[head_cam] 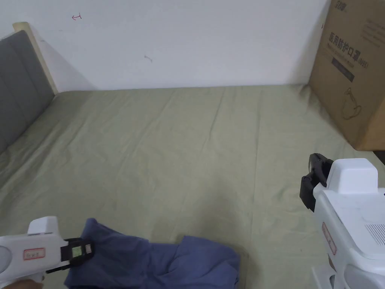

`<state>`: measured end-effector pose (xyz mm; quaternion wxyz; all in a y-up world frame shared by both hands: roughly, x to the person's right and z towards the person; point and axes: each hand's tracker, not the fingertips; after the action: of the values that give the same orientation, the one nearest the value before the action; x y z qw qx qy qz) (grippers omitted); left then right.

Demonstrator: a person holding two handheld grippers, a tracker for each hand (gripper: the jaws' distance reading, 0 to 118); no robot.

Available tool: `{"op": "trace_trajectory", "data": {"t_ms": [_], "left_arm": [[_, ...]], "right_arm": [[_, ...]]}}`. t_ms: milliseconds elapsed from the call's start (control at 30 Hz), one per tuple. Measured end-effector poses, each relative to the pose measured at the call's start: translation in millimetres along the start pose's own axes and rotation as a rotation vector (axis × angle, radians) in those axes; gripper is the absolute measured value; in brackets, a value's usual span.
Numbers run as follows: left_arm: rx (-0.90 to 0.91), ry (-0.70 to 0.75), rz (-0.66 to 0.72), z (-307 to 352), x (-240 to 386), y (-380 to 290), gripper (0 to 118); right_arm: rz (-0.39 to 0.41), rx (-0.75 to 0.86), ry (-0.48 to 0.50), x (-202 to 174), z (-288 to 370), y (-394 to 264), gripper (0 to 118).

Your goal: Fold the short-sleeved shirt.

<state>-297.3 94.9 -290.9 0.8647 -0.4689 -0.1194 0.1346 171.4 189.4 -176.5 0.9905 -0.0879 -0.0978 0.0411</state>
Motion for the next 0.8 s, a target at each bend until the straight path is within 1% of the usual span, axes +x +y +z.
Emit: {"op": "trace_trajectory", "data": {"t_ms": [67, 167, 367, 500, 567, 700, 800], "left_arm": [[0.002, -0.055, -0.049, -0.5, 30.1, 0.7, 7], [-0.035, -0.079, -0.099, -13.3, 77.8, 1.2, 7], [-0.116, -0.164, -0.172, -72.7, 154.2, -15.1, 7], [-0.195, -0.082, -0.324, -125.2, 199.8, -47.8, 7], [-0.220, -0.062, -0.330, -146.7, 215.5, -62.8, 7], [-0.255, 0.032, -0.504, -175.9, 245.0, -92.1, 7], [-0.273, 0.042, -0.508, -188.2, 250.5, -101.4, 7]], "right_arm": [[-0.003, 0.000, -0.002, 2.2, 0.4, -0.2, 0], [-0.004, 0.001, -0.005, 6.3, 1.6, 0.2, 0], [-0.007, 0.003, -0.024, 16.9, 6.2, -2.3, 0], [-0.003, -0.005, -0.037, 24.1, 7.6, -4.7, 0], [-0.007, -0.006, -0.044, 27.9, 8.7, -6.0, 0], [-0.011, -0.014, -0.059, 34.1, 9.5, -8.6, 0], [-0.014, -0.019, -0.066, 36.7, 11.0, -9.9, 0]]}}
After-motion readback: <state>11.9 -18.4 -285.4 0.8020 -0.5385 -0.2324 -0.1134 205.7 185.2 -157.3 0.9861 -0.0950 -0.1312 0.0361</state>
